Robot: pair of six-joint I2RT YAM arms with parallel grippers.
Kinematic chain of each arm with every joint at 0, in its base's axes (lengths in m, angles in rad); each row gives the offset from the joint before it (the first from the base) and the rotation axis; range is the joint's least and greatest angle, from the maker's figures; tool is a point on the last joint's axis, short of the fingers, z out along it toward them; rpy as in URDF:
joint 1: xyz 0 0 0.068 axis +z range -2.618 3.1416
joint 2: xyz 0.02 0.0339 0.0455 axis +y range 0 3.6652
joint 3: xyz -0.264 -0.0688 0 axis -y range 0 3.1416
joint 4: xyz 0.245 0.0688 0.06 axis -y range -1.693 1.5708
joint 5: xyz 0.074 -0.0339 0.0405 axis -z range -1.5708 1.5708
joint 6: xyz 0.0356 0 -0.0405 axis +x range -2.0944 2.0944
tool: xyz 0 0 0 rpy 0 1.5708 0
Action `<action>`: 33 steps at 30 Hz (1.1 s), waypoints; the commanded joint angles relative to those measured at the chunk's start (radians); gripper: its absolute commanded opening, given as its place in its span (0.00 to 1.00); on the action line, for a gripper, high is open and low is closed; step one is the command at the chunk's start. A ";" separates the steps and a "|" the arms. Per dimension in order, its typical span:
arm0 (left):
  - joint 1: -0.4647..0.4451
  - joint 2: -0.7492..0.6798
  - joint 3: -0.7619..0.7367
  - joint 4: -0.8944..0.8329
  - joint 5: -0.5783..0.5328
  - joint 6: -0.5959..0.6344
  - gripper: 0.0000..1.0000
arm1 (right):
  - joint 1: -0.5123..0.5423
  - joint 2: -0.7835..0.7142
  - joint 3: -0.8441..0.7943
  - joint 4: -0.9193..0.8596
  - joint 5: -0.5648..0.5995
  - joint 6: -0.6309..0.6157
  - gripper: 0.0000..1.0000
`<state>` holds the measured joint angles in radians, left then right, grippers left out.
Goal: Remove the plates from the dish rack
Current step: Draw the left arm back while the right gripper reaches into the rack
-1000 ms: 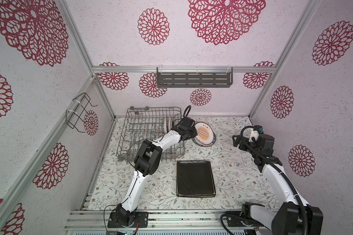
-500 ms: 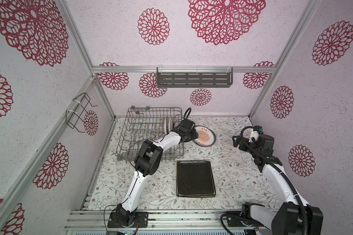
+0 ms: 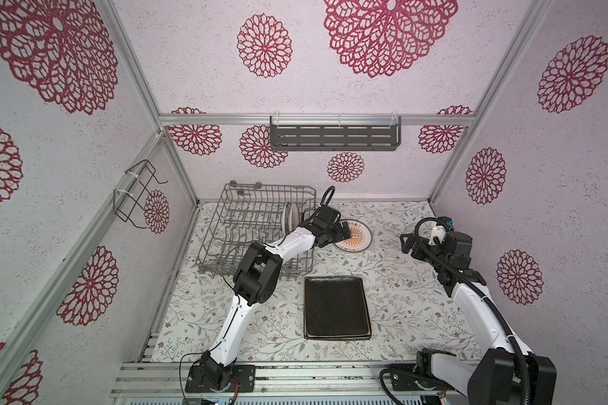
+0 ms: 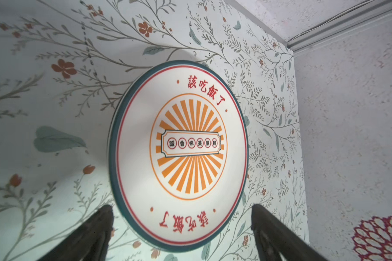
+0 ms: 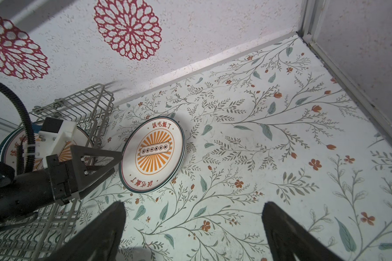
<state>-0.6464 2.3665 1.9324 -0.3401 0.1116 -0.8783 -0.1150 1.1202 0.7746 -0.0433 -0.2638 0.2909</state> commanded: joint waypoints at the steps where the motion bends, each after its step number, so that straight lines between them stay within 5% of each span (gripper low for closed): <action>1: 0.002 -0.024 0.039 -0.046 -0.023 0.040 0.97 | -0.005 -0.006 -0.003 0.025 -0.012 0.020 0.97; 10: 0.002 -0.195 0.035 -0.082 -0.039 0.141 0.97 | 0.043 0.022 0.024 0.068 -0.123 -0.001 0.93; 18: 0.020 -0.547 -0.087 -0.045 -0.120 0.348 0.97 | 0.367 0.036 0.089 0.215 0.010 -0.140 0.92; 27: 0.263 -0.899 -0.399 -0.139 -0.208 0.410 0.97 | 0.743 0.241 0.184 0.469 0.133 -0.279 0.92; 33: 0.354 -1.020 -0.507 -0.255 -0.259 0.480 0.98 | 0.838 0.462 0.292 0.577 0.197 -0.250 0.86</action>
<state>-0.3141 1.4033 1.4555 -0.5148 -0.1200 -0.4591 0.7059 1.5318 1.0183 0.4171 -0.1310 0.0586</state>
